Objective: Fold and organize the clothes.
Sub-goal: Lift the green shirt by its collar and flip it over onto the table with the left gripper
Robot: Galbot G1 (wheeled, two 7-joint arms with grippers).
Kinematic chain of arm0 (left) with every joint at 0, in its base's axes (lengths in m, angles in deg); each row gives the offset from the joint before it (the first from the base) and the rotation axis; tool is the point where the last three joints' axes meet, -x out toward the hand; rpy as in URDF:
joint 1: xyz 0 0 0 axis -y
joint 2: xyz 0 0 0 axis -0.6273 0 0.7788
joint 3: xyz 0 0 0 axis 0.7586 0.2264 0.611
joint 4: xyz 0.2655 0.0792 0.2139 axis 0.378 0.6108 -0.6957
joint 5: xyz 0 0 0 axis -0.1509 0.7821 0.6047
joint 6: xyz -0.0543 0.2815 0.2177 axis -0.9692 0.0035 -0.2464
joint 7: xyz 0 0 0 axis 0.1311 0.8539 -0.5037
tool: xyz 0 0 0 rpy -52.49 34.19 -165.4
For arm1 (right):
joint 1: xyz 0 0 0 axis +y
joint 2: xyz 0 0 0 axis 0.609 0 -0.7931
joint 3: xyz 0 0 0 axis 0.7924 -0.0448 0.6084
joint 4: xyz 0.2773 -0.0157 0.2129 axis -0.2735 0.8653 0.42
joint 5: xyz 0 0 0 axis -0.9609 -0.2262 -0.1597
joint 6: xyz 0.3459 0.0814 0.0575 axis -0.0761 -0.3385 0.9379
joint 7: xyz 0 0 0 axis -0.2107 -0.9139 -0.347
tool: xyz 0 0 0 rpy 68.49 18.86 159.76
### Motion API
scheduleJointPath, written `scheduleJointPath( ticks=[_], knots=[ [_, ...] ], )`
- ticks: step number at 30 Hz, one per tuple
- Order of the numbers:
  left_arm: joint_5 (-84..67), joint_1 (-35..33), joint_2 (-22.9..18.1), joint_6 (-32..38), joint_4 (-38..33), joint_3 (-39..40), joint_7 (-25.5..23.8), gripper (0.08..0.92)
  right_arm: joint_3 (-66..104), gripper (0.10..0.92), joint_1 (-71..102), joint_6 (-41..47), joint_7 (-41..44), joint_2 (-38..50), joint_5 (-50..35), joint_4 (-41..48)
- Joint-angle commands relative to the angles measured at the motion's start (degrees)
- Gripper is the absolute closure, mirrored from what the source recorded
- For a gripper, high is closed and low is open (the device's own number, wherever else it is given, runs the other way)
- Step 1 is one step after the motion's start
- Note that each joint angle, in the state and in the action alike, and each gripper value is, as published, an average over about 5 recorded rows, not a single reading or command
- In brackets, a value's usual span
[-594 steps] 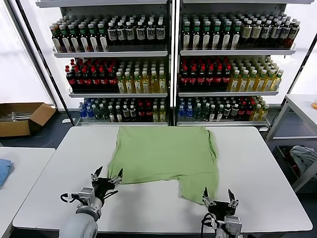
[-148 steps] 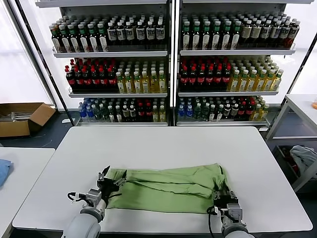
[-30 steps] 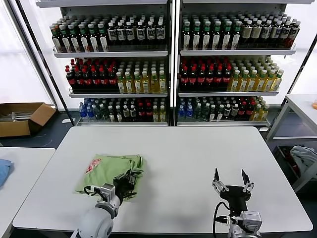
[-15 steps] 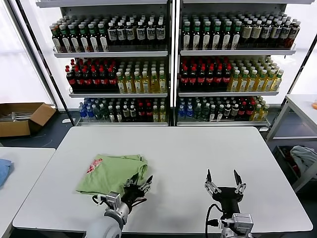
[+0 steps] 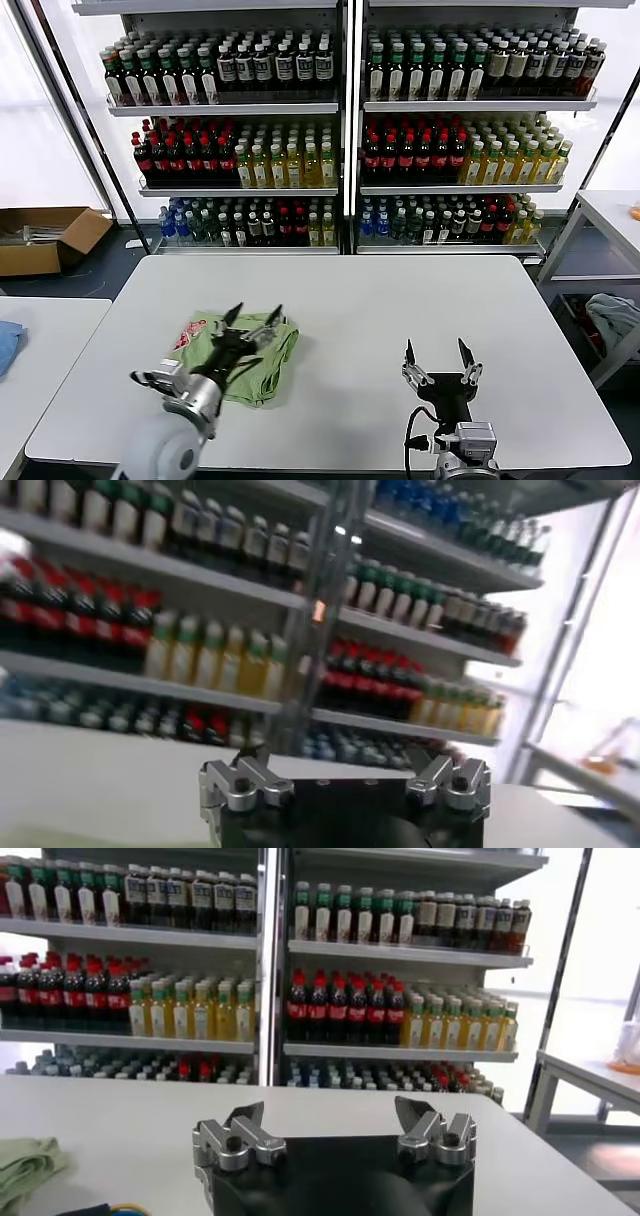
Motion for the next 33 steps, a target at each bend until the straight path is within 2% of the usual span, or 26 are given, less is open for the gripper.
scheduleJointPath(
  ticks=[1,7,19,33],
  knots=[
    [4.92,-0.55,8.14,0.3,7.41,-13.56,0.11,0.177,-1.31,0.203,-3.67,0.77,-0.1,0.7,-1.51,1.19],
    [4.71,-0.4,7.53,0.22,12.94,-12.74,-1.33,0.177,-1.49,0.203,-3.56,0.81,-0.09,0.52,-1.62,1.6],
    [3.13,-0.19,6.01,-0.15,17.99,-9.57,-3.61,0.177,-1.25,0.203,-2.51,0.51,-0.17,-0.01,-1.26,1.69],
    [-0.01,0.45,6.3,-1.53,20.43,-8.41,-5.98,0.177,-2.09,0.203,-1.15,0.43,-0.15,-0.57,0.33,1.08]
  ],
)
